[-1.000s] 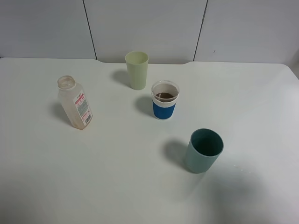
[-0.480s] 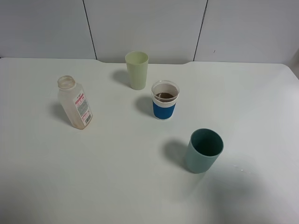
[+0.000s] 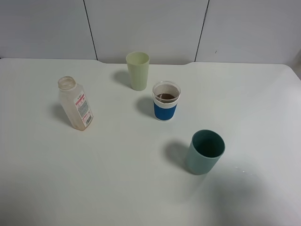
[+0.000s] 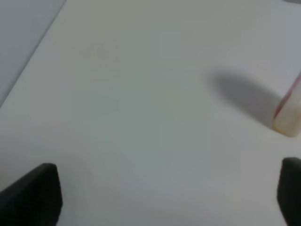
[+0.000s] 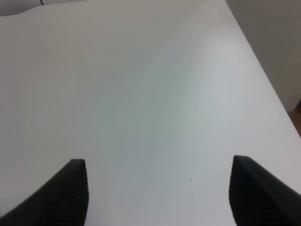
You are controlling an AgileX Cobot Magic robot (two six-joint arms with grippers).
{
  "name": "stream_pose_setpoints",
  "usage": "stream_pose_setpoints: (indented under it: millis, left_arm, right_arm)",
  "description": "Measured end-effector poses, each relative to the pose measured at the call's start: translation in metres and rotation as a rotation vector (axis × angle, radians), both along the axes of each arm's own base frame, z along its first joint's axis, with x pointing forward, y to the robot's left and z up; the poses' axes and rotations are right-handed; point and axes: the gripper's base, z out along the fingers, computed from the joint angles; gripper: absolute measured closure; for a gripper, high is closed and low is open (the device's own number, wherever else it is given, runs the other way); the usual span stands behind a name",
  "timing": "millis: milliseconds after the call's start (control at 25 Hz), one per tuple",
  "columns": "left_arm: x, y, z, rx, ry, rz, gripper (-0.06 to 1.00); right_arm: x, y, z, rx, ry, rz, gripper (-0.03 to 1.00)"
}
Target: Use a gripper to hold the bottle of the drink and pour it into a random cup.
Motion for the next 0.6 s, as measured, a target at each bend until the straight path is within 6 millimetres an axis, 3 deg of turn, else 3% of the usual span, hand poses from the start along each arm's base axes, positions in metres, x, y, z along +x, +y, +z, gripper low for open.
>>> stream_pose_setpoints:
  millis: [600]
  left_arm:
    - [0.0000,0.0000,0.0000,0.000,0.000,0.000,0.03]
  right_arm:
    - [0.0000,0.0000,0.0000,0.000,0.000,0.000,0.33]
